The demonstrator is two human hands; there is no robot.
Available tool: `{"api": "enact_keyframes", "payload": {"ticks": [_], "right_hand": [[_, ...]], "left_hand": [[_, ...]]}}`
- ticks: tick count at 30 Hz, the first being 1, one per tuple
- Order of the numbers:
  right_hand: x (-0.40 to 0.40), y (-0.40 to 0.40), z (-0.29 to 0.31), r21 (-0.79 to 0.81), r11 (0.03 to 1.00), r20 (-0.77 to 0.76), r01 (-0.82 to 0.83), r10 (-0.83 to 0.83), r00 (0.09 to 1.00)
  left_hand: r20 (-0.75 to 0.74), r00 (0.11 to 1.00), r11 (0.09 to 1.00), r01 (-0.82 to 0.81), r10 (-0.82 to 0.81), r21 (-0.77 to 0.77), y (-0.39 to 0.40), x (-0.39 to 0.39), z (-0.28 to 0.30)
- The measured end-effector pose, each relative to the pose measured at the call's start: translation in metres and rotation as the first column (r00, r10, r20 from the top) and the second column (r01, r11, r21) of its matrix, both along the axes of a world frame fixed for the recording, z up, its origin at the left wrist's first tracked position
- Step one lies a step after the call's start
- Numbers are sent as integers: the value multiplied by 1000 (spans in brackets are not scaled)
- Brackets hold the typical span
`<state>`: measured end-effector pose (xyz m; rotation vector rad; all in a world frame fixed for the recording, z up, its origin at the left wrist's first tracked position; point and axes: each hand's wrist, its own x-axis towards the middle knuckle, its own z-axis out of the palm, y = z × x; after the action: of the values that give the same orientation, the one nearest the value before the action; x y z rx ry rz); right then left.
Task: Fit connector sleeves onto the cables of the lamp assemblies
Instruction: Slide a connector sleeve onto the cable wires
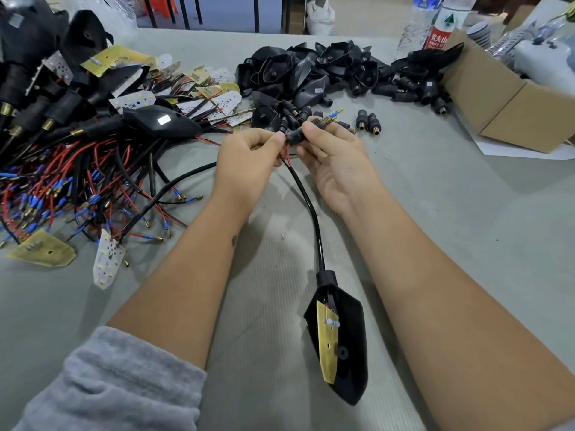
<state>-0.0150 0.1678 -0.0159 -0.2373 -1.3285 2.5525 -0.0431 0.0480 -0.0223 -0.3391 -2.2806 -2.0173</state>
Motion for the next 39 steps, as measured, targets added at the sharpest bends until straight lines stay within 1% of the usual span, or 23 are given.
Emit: {"api": "enact_keyframes", "payload": {"ticks": [3,6,14,17,19,22,24,27,31,35,37,39], "right_hand": [[-1,-1,0,-28,999,-10,29,-30,1000],[-2,0,1,-55,997,-9,56,-57,998],[-3,0,-1,26,999,8,38,-39,999],[-3,2,-1,-11,999,9,44,-44,999],[-4,3,-1,-49,997,15,53,-52,999],[-4,4,-1,-123,990,16,71,-69,997],[-4,5,-1,-131,989,9,68,-67,998],[-3,5,0,-85,994,5,63,-63,998],[-1,4,1,-32,998,-2,54,-54,999],[1,1,1,116,993,-17,20,-18,1000],[1,0,1,150,989,-11,18,-16,1000],[0,-1,1,133,991,-3,30,-30,1000]], "left_hand": [[45,999,998,1,-4,64,2,1,0],[66,998,999,16,-18,34,2,1,-1],[-1,998,996,57,-57,62,0,2,0],[-17,999,998,49,-48,49,1,2,-1],[4,998,998,56,-56,26,2,2,-2],[16,992,992,126,-125,-15,5,4,-2],[-4,986,986,164,-164,-21,5,6,-2],[-46,989,989,139,-141,-44,5,5,-3],[-43,994,994,100,-102,-35,3,3,-3],[-126,986,991,98,-109,-94,3,2,-3],[-112,989,991,89,-100,-96,3,2,-2],[-57,995,995,83,-86,-59,4,3,-1]]}}
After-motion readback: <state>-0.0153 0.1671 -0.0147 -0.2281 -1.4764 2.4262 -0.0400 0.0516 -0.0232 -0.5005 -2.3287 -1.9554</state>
